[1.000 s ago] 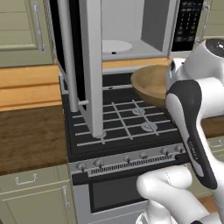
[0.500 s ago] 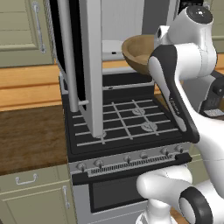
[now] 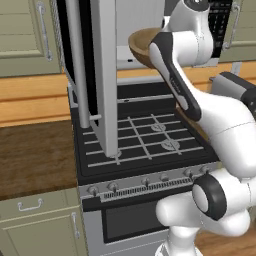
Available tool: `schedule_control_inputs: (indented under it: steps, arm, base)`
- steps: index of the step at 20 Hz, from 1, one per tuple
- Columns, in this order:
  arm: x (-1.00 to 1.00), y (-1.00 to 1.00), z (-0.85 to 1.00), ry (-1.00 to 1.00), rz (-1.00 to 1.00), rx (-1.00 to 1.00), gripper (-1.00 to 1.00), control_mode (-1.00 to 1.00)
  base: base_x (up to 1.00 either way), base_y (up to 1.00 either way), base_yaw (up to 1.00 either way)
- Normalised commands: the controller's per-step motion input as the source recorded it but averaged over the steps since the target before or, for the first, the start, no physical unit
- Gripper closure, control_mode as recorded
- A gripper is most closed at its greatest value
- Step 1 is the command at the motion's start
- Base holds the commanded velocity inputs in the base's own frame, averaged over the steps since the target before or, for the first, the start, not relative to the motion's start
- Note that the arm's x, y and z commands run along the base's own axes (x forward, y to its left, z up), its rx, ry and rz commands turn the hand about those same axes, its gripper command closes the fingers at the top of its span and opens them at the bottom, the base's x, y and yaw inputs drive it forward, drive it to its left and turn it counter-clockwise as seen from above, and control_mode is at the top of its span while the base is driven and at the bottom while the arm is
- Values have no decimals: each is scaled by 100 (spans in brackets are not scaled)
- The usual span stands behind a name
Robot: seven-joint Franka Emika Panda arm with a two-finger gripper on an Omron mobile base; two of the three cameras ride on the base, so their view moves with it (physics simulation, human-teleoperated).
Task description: Pick the sweet potato from the sink and place it in the bowl. Then pick the bowl and place it in the microwave. Then close the microwave door and press the start button.
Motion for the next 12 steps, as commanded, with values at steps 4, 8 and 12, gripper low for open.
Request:
schedule_control_inputs:
  steps: [4,8,12]
  arm:
    - [100,9,0,-9,3,-3,100,-100]
    - [100,0,0,-4,4,-1,100,-100]
    - [100,0,-16,0,0,-1,100,-100]
  base:
    - [0,0,0]
    - [0,0,0]
    - [0,0,0]
